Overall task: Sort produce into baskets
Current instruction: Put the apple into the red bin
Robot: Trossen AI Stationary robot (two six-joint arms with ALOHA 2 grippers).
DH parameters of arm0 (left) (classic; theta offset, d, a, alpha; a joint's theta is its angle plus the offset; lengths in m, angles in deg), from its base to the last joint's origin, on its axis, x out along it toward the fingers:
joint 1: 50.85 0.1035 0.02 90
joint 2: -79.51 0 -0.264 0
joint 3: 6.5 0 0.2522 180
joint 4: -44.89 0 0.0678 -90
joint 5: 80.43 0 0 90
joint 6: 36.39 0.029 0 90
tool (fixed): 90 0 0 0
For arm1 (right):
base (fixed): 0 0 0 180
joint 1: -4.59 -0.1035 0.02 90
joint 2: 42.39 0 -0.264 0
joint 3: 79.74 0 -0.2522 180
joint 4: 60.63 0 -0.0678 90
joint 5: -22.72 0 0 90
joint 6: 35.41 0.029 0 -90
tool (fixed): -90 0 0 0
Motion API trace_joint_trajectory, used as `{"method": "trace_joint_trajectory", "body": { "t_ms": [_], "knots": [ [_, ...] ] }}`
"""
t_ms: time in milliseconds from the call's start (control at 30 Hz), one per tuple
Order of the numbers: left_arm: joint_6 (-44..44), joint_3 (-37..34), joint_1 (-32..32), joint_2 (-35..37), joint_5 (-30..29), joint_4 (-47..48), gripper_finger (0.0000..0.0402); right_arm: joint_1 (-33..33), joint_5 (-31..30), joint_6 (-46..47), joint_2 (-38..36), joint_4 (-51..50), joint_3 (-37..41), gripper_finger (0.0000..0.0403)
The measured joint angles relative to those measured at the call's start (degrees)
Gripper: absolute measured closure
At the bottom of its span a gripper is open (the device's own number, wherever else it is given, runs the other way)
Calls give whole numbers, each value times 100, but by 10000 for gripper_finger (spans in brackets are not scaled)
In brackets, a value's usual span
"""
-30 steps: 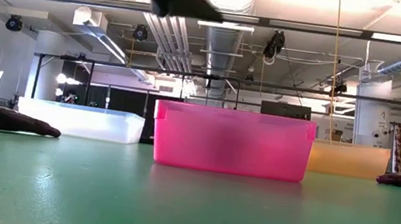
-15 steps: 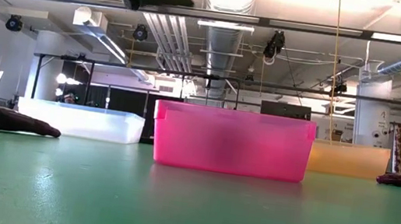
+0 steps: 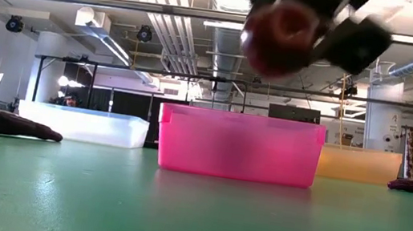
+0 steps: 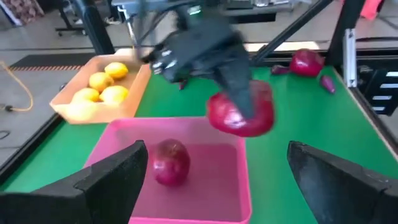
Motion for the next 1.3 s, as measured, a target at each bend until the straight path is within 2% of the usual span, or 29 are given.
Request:
{"method": "trace_joint_trajectory", "body": {
  "t_ms": [100,300,433,533,667,933,1100,1200,1300],
  "knots": [
    [-116,-97,-35,-55,-126,36,35,448,790,80,266,51,2,74],
    [-258,-221,-61,-121,-420,23,35,927,2131,-206,916,70,-63,74],
    [-260,-250,-59,-122,-449,33,35,1070,2469,-476,1322,111,-77,68],
    [-271,-250,-61,-117,-447,43,35,1198,2632,-778,1559,145,-77,50],
    [-293,-250,-61,-116,-447,44,35,1319,2591,-880,1715,120,-71,27],
    [-303,-250,-57,-135,-520,46,35,1376,2515,-837,1560,124,-73,22],
    [-306,-250,-48,-135,-593,46,35,1283,1855,-828,935,31,-232,21],
    [-404,-247,11,-135,-591,37,35,1151,1273,-1105,314,-888,-457,21],
    [-455,-205,89,-134,-591,26,35,1027,500,-1712,-330,-2588,-639,21]
  ]
}}
